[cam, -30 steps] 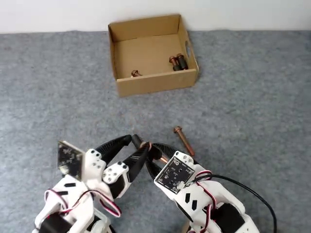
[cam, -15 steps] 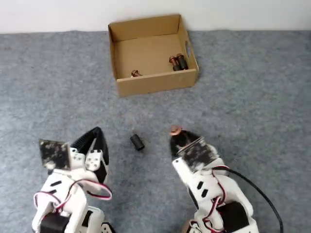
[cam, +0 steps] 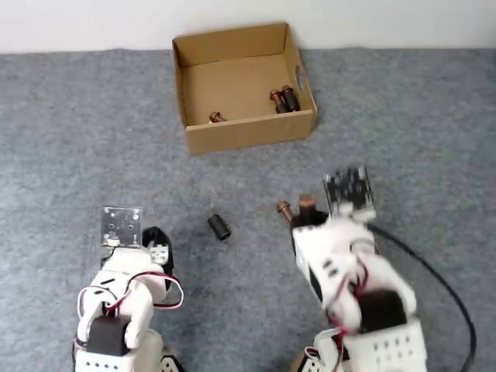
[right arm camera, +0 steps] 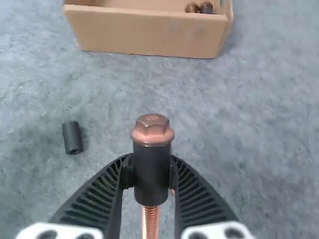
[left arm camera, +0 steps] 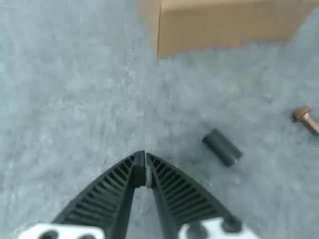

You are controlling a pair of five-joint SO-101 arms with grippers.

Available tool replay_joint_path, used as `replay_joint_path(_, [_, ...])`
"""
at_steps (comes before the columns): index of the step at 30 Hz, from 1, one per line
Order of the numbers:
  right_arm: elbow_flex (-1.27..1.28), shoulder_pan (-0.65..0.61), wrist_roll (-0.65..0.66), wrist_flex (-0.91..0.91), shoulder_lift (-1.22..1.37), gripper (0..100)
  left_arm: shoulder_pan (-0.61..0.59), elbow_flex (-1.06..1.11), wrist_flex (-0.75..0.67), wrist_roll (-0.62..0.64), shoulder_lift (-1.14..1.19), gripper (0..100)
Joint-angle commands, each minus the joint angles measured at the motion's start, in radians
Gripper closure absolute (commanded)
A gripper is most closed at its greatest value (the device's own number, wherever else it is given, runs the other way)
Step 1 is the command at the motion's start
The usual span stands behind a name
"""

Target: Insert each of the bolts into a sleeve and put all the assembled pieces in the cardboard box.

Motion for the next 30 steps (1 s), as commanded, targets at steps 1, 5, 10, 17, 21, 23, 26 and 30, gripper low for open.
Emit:
replay_joint_path(1, [-0.250, 0.013, -0.011, -0.073, 0.260, 99.1, -0.006, 0.025, -0.068, -0.009, -0.008, 100])
replay_joint_path(5, [-0.468, 0.013, 0.000, -0.110, 0.507, 99.1, -0.006, 0.082, -0.115, -0.011, -0.008, 100])
replay_joint_path(10, [-0.735, 0.013, 0.020, -0.183, 0.816, 99.1, -0.011, 0.082, -0.146, -0.011, -0.008, 100])
replay_joint_path(17, [-1.162, 0.013, 0.018, -0.274, 1.245, 99.1, -0.138, 0.082, -0.143, -0.011, -0.003, 100])
replay_joint_path(21, [-1.416, 0.013, 0.018, -0.277, 1.480, 99.1, -0.146, 0.082, -0.146, -0.009, -0.003, 100])
replay_joint_path(23, [-1.536, 0.013, 0.018, -0.277, 1.593, 99.1, -0.146, 0.082, -0.143, -0.008, -0.002, 100])
replay_joint_path(26, [-1.723, 0.010, 0.018, -0.278, 1.753, 99.1, -0.146, 0.082, -0.141, -0.006, -0.002, 100])
replay_joint_path(30, [-1.955, 0.010, 0.020, -0.275, 1.954, 99.1, -0.127, 0.082, -0.141, -0.006, -0.002, 100])
